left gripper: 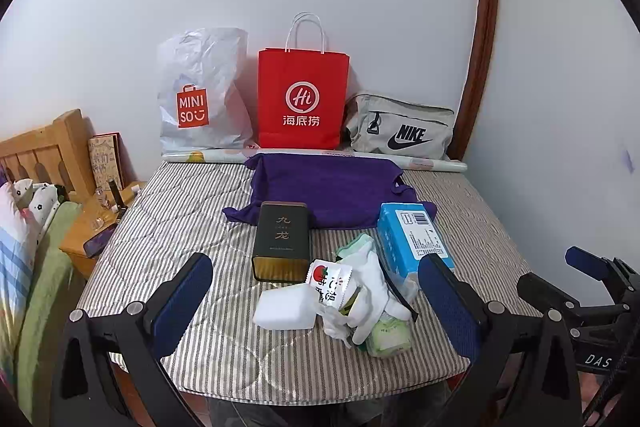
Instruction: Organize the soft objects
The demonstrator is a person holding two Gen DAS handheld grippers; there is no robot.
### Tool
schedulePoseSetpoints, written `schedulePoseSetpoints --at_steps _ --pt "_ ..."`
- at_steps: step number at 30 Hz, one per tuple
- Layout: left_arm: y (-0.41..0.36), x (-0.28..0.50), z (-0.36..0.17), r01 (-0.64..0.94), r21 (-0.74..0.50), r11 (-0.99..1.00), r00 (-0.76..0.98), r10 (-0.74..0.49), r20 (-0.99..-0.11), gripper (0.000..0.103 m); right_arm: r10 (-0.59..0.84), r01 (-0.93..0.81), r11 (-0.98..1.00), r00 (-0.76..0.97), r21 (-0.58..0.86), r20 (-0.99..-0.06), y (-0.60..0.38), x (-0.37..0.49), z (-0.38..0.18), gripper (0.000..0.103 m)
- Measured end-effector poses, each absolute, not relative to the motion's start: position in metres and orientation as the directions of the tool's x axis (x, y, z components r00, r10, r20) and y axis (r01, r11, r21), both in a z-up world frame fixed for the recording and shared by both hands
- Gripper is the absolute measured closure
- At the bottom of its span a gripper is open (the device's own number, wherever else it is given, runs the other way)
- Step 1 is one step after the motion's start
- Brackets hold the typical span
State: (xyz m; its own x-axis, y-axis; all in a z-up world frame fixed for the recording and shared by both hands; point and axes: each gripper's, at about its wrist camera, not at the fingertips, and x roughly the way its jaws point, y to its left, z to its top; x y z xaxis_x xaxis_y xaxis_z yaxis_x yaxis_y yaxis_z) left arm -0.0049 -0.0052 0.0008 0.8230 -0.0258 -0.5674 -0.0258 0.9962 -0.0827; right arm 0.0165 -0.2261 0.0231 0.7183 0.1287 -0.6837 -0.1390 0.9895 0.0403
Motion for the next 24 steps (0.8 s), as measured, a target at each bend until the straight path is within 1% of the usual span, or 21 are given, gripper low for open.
schedulePoseSetpoints --at_steps 24 --pt "0.0009 -0.0077 0.0023 -0.035 -0.077 0.996 0.829 -0.014 -0.559 0.0 0.137 -0.154 0.988 0.729 0.035 -0.671 -0.2184 0.0067 0.0251 0.0"
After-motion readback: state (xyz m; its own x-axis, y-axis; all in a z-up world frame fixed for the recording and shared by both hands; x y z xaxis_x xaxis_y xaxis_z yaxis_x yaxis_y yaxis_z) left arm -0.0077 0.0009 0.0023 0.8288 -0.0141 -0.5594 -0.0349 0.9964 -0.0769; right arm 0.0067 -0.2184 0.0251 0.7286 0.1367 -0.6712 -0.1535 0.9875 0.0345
